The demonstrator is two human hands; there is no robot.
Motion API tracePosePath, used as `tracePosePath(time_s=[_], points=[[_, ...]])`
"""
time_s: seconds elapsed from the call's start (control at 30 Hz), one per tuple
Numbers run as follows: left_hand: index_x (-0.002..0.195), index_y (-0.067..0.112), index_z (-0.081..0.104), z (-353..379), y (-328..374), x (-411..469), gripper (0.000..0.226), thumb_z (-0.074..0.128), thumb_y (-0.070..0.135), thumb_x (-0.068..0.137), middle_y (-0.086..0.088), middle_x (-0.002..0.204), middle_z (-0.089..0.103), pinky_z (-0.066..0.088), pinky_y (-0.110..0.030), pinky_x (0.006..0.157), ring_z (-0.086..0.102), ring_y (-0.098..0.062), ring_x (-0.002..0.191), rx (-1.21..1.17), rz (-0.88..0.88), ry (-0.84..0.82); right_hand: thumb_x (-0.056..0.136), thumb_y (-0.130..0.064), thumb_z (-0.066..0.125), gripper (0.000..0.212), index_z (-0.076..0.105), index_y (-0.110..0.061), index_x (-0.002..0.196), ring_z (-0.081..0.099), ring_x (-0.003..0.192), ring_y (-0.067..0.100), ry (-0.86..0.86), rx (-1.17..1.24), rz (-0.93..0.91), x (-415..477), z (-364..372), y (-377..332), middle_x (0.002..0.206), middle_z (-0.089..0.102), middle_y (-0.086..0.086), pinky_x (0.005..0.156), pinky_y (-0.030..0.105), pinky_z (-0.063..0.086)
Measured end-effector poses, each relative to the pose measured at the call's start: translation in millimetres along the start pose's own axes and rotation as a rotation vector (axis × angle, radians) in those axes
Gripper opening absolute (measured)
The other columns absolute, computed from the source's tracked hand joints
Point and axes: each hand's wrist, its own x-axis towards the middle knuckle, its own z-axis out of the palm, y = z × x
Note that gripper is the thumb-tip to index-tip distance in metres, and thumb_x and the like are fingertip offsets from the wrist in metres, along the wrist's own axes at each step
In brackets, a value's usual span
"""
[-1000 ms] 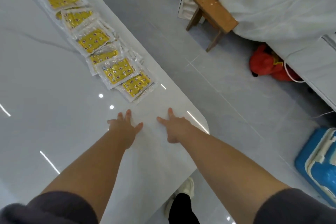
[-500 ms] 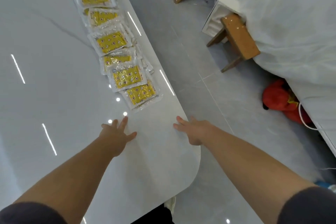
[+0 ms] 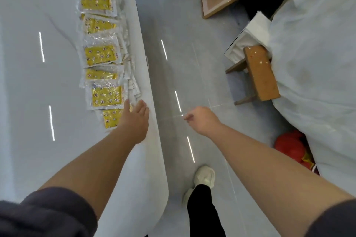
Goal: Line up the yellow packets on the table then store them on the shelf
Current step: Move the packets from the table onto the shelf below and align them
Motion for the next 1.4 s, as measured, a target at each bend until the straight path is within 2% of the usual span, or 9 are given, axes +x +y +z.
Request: tracePosePath(time_s=[0.2,0.3,0.47,0.67,0.73,0.83,1.0,1.2,1.4], points=[[0.151,0.008,0.019,-26,9,12,0.063,0.039,0.03,0.095,-0.013,0.16,0.014,0.002,-0.061,0.115,-0.003,-0.027,0.149,-0.082,-0.056,-0.04,0.083,-0.013,0.063,0.016,0.072,-0.025,0.08,0.065,0.096,0.025,0.049,0.02,-0.004,29,-38,33,0.101,0.07,0.002,0.082,0.032,0.054],[0.148,0.011,0.029,-43,-5,25,0.056,0.039,0.029,0.096,-0.011,0.157,0.025,0.004,-0.059,0.116,0.005,-0.027,0.149,-0.144,-0.094,0.08,0.087,-0.012,0.053,0.027,0.07,-0.019,0.106,0.063,0.105,0.029,0.038,-0.052,-0.022,49,-52,25,0.111,0.067,0.007,0.083,0.032,0.052],[0.153,0.007,0.003,-64,-42,62,0.07,0.037,0.035,0.098,-0.017,0.16,-0.008,0.001,-0.06,0.116,-0.011,-0.034,0.147,-0.15,-0.235,0.061,0.091,-0.007,0.048,0.05,0.042,-0.009,0.14,0.046,0.129,0.029,-0.144,-0.035,-0.14,86,-75,-2,0.141,0.047,0.01,0.1,0.032,0.04],[0.146,0.0,-0.022,-87,-89,125,0.129,0.051,0.078,0.075,-0.022,0.155,-0.024,-0.003,-0.064,0.113,-0.02,-0.038,0.144,-0.104,-0.288,0.003,0.095,-0.015,0.048,0.055,0.036,-0.011,0.148,0.037,0.139,0.026,-0.274,-0.015,-0.061,155,-91,-33,0.152,0.038,0.009,0.111,0.028,0.032],[0.142,-0.002,-0.029,-90,-94,139,0.14,0.057,0.08,0.068,-0.023,0.152,-0.03,-0.004,-0.066,0.111,-0.023,-0.039,0.142,-0.12,-0.31,-0.077,0.093,-0.013,0.05,0.047,0.048,-0.006,0.139,0.044,0.133,0.028,-0.287,0.019,-0.038,176,-87,-42,0.144,0.048,0.013,0.105,0.028,0.037],[0.135,-0.004,-0.038,-90,-98,155,0.153,0.064,0.08,0.059,-0.028,0.145,-0.039,-0.006,-0.07,0.108,-0.026,-0.043,0.14,-0.163,-0.351,-0.166,0.09,-0.008,0.05,0.013,0.062,-0.013,0.089,0.052,0.102,0.02,-0.299,0.137,0.005,204,-75,-53,0.099,0.057,0.006,0.078,0.024,0.044],[0.124,-0.007,-0.047,-92,-100,169,0.155,0.078,0.061,0.062,-0.036,0.129,-0.052,-0.015,-0.072,0.102,-0.034,-0.051,0.132,-0.277,-0.396,-0.272,0.093,-0.014,0.052,0.048,0.048,-0.009,0.14,0.051,0.125,0.028,-0.386,0.412,0.072,242,-62,-70,0.14,0.05,0.009,0.1,0.036,0.043],[0.126,0.004,-0.05,-101,-99,184,0.144,0.073,0.055,0.071,-0.036,0.126,-0.054,-0.012,-0.071,0.106,-0.036,-0.051,0.131,-0.256,-0.394,-0.39,0.097,-0.01,0.044,0.05,0.037,-0.016,0.147,0.044,0.133,0.024,-0.394,0.75,0.154,290,-56,-91,0.144,0.046,0.003,0.108,0.043,0.041],[0.124,0.006,-0.053,-101,-101,182,0.147,0.078,0.049,0.069,-0.037,0.121,-0.057,-0.011,-0.072,0.105,-0.039,-0.053,0.128,-0.241,-0.382,-0.423,0.097,-0.019,0.049,0.028,0.056,-0.026,0.123,0.061,0.104,0.016,-0.463,1.043,0.241,312,-44,-116,0.12,0.062,0.002,0.091,0.04,0.055]])
